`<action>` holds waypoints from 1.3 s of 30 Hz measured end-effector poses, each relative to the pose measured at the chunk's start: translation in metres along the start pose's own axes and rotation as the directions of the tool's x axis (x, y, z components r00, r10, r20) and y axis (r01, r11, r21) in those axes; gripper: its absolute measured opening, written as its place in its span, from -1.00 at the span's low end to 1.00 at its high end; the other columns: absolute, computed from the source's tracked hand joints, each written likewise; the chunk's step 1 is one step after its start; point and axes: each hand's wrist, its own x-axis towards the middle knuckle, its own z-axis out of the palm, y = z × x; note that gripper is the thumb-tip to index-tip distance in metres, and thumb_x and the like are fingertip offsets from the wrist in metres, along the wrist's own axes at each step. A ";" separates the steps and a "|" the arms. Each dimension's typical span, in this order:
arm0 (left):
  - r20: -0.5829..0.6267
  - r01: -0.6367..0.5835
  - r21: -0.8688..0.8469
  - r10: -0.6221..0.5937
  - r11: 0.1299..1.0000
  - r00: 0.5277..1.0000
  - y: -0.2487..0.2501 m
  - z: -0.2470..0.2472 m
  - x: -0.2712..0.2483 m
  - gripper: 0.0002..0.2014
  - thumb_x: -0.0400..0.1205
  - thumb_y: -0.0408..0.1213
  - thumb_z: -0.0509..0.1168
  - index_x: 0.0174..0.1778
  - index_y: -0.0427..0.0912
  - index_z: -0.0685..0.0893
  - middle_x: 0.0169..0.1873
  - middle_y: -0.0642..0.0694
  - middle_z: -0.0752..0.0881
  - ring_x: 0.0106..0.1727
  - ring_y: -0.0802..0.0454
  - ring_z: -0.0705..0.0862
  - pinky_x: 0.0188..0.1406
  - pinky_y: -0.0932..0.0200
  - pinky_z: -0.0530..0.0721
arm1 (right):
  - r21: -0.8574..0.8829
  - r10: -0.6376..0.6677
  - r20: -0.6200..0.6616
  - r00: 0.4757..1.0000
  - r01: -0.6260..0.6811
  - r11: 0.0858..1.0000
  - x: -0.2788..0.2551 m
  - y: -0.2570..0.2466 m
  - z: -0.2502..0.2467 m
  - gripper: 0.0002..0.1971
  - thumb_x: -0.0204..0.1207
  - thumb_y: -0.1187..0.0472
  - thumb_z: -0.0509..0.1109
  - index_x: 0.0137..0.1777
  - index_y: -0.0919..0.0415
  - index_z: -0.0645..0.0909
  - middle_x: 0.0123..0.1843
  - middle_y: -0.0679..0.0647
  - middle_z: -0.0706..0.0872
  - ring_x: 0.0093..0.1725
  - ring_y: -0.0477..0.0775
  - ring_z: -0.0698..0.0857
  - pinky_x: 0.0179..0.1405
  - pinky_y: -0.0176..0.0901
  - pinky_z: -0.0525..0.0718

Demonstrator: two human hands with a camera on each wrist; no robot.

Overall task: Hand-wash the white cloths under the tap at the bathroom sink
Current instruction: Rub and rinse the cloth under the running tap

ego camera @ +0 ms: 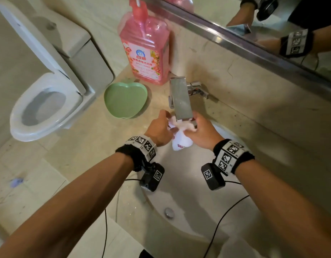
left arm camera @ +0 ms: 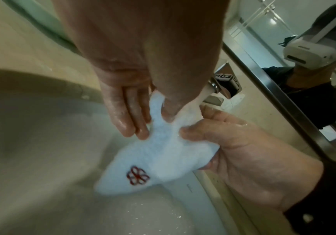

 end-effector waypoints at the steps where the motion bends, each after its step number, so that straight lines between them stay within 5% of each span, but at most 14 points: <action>1: -0.011 0.070 -0.040 -0.071 0.997 0.997 0.003 0.003 0.003 -0.71 0.64 -0.20 0.37 0.12 -0.13 0.39 -0.15 -0.09 0.77 -0.22 -0.10 0.79 -0.15 -0.10 0.78 | 0.004 -0.008 -0.036 0.999 0.008 1.000 -0.001 0.002 -0.001 -0.62 0.50 0.33 0.45 0.31 0.16 0.53 0.16 0.06 0.72 0.11 0.11 0.70 0.13 -0.01 0.72; 4: 0.122 0.182 -0.202 -0.159 0.962 0.980 0.012 0.008 0.008 -0.92 0.64 -0.29 0.29 0.00 -0.20 0.58 -0.14 -0.19 0.82 -0.20 -0.13 0.83 -0.15 -0.13 0.83 | 0.027 -0.019 -0.112 0.993 0.023 0.999 -0.004 0.010 -0.001 -0.69 0.47 0.37 0.50 0.13 0.12 0.53 0.02 -0.09 0.66 0.01 0.04 0.69 -0.06 -0.30 0.71; 6: 0.186 0.154 -0.308 -0.099 0.939 0.977 0.017 0.011 0.008 -0.81 0.61 -0.23 0.26 0.09 -0.15 0.68 -0.13 -0.13 0.84 -0.13 -0.05 0.84 -0.06 -0.11 0.83 | 0.058 0.007 -0.149 0.989 0.002 0.998 -0.004 0.012 0.001 -0.64 0.42 0.31 0.58 0.11 0.06 0.52 -0.02 -0.16 0.64 -0.08 -0.04 0.69 -0.25 -0.55 0.58; 7: 0.208 0.144 -0.362 -0.071 0.921 0.976 0.020 0.011 0.008 -0.78 0.60 -0.17 0.27 0.12 -0.06 0.71 -0.12 -0.06 0.84 -0.11 0.01 0.84 -0.06 -0.05 0.83 | 0.104 0.033 -0.150 0.988 -0.017 0.994 -0.004 0.012 0.002 -0.60 0.39 0.26 0.63 0.13 0.05 0.54 0.00 -0.15 0.67 -0.08 -0.10 0.72 -0.24 -0.55 0.59; 9: 0.226 0.130 -0.421 -0.035 0.898 0.974 0.025 0.014 0.006 -0.82 0.65 -0.09 0.30 0.13 0.10 0.72 -0.08 0.05 0.84 -0.09 0.08 0.83 -0.07 0.04 0.82 | 0.198 0.080 -0.122 0.989 -0.055 0.979 -0.003 0.012 0.003 -0.60 0.40 0.23 0.62 0.18 0.08 0.58 0.08 -0.02 0.75 -0.02 -0.04 0.78 -0.03 -0.21 0.77; 11: 0.198 0.098 -0.375 -0.024 0.922 0.980 0.024 0.016 0.005 -0.72 0.66 -0.02 0.34 0.26 0.02 0.70 0.03 -0.03 0.82 -0.04 0.03 0.82 -0.08 0.06 0.83 | 0.223 0.102 -0.098 0.990 -0.078 0.972 -0.002 0.013 0.003 -0.74 0.52 0.26 0.48 0.19 0.11 0.62 0.15 0.13 0.76 0.03 0.11 0.81 0.08 0.13 0.80; 15: 0.101 0.087 -0.393 -0.052 0.915 0.994 0.012 0.011 0.007 -0.59 0.59 -0.30 0.46 0.34 -0.29 0.56 0.09 -0.28 0.76 -0.05 -0.13 0.80 -0.09 -0.05 0.82 | 0.282 0.089 -0.054 0.995 -0.070 0.957 0.002 0.018 0.000 -0.70 0.52 0.23 0.53 0.23 0.10 0.65 0.19 0.08 0.79 0.03 0.02 0.84 -0.05 -0.14 0.82; 18: 0.092 0.112 -0.353 -0.085 0.929 0.992 0.004 0.006 0.009 -0.77 0.56 -0.52 0.32 0.10 -0.22 0.60 0.04 -0.34 0.71 -0.07 -0.21 0.76 -0.15 -0.03 0.80 | 0.223 0.077 -0.122 0.989 -0.048 0.974 0.002 0.019 0.006 -0.74 0.46 0.21 0.60 0.10 0.11 0.66 0.07 0.07 0.81 -0.03 0.10 0.84 0.02 0.09 0.83; 21: 0.023 0.122 -0.370 -0.123 0.921 0.992 -0.003 -0.004 0.003 -0.72 0.60 -0.49 0.11 -0.12 -0.07 0.68 -0.16 -0.12 0.75 -0.13 -0.06 0.67 -0.11 0.12 0.63 | 0.204 0.077 -0.110 0.991 -0.054 0.977 0.005 0.012 0.015 -0.83 0.51 0.23 0.47 0.07 0.06 0.65 -0.04 0.01 0.78 -0.07 0.16 0.81 0.03 0.20 0.80; 26: -0.086 0.207 -0.389 -0.259 0.898 0.962 -0.018 -0.025 -0.003 -0.65 0.69 -0.37 0.06 0.24 -0.38 0.67 0.26 -0.41 0.67 0.23 -0.32 0.64 0.26 -0.06 0.57 | 0.023 -0.023 -0.051 0.998 0.024 0.999 0.011 0.006 0.019 -0.61 0.62 0.36 0.28 0.42 0.16 0.61 0.04 -0.04 0.76 0.00 0.00 0.71 0.02 -0.14 0.63; 30: -0.102 0.199 -0.343 -0.247 0.918 0.963 -0.024 -0.043 -0.012 -0.80 0.72 -0.24 0.06 -0.01 -0.20 0.57 0.13 -0.42 0.65 0.00 -0.08 0.52 0.05 0.02 0.50 | -0.070 0.026 -0.038 0.999 -0.029 0.997 0.016 0.004 0.016 -0.71 0.75 0.22 0.22 0.24 0.31 0.73 0.05 0.34 0.77 0.04 0.25 0.75 0.05 -0.04 0.69; 34: -0.064 0.106 -0.259 -0.126 0.960 0.990 -0.023 -0.050 -0.024 -0.67 0.63 -0.10 0.21 0.10 -0.30 0.64 0.09 -0.24 0.70 0.05 -0.18 0.67 0.14 -0.13 0.63 | 0.010 0.077 -0.008 0.997 -0.077 0.997 0.012 -0.004 0.013 -0.69 0.72 0.12 0.26 0.05 0.32 0.76 -0.12 0.30 0.79 -0.08 0.27 0.78 0.05 0.24 0.76; 37: -0.079 0.018 -0.293 -0.043 0.956 0.996 -0.021 -0.053 -0.029 -0.75 0.71 -0.12 0.25 0.13 -0.24 0.62 0.04 -0.19 0.71 0.04 -0.15 0.69 0.12 -0.12 0.67 | -0.033 -0.008 0.062 0.998 0.010 0.999 0.003 -0.006 0.013 -0.91 0.45 0.07 0.56 -0.17 -0.11 0.68 -0.22 -0.03 0.76 -0.17 -0.01 0.73 -0.19 -0.10 0.68; 39: -0.108 -0.057 -0.315 0.024 0.947 0.994 -0.021 -0.057 -0.029 -0.80 0.73 -0.14 0.24 0.06 -0.22 0.62 -0.08 -0.11 0.70 -0.08 -0.04 0.66 0.00 0.00 0.67 | -0.189 -0.018 0.092 0.996 0.035 0.981 0.002 -0.001 0.014 -0.78 0.38 0.07 0.61 -0.05 -0.05 0.65 -0.12 -0.01 0.74 -0.12 0.01 0.69 -0.25 -0.26 0.50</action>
